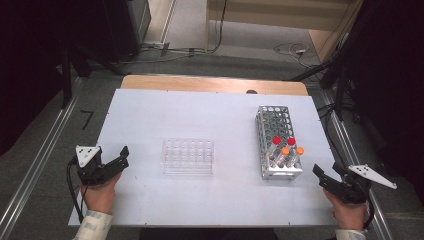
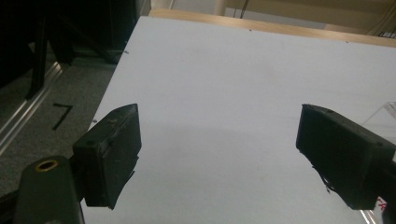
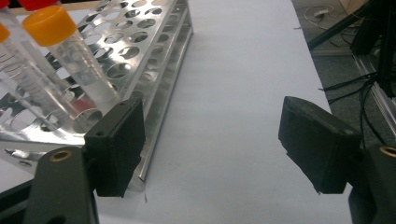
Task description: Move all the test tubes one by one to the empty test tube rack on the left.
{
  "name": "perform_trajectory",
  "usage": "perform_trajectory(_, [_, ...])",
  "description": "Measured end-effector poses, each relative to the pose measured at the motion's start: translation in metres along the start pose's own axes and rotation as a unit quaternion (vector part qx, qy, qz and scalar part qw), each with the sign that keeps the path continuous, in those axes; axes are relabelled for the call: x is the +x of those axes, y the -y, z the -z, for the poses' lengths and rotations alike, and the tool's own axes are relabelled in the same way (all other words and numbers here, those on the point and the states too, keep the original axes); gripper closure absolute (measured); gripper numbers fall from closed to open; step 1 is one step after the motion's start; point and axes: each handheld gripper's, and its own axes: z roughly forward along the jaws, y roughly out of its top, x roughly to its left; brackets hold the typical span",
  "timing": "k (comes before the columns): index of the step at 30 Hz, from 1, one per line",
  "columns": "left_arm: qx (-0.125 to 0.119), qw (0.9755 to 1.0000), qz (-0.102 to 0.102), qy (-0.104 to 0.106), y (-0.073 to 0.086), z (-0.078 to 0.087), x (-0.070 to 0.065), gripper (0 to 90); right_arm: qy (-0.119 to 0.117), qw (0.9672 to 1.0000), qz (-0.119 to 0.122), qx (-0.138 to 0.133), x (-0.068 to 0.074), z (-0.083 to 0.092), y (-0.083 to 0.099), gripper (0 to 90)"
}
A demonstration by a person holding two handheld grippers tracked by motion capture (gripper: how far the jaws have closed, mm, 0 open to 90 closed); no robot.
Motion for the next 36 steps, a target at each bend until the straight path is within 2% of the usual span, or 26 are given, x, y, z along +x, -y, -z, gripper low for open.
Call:
perform_trajectory(10, [0.002,0.9999,-0.015,0.001,0.002,0.000,-0.005,14.6,-0.015,0.9997,0.016,-0.006,0.010,0.006,0.001,25.4])
perform_trajectory(25, [-0.002,0.9999,-0.013,-0.006,0.002,0.001,-0.002,14.5,-0.051,0.9982,0.028,-0.011,0.028,0.015,0.001,27.4])
perform_trajectory(33, [-0.007,0.9998,-0.015,-0.011,0.002,0.002,-0.003,14.2,-0.075,0.9968,0.027,-0.009,0.036,0.014,0.000,30.7])
perform_trajectory(36, [-0.004,0.9998,-0.015,-0.010,0.003,0.001,-0.003,14.2,-0.080,0.9961,0.034,-0.007,0.041,0.012,0.000,34.1])
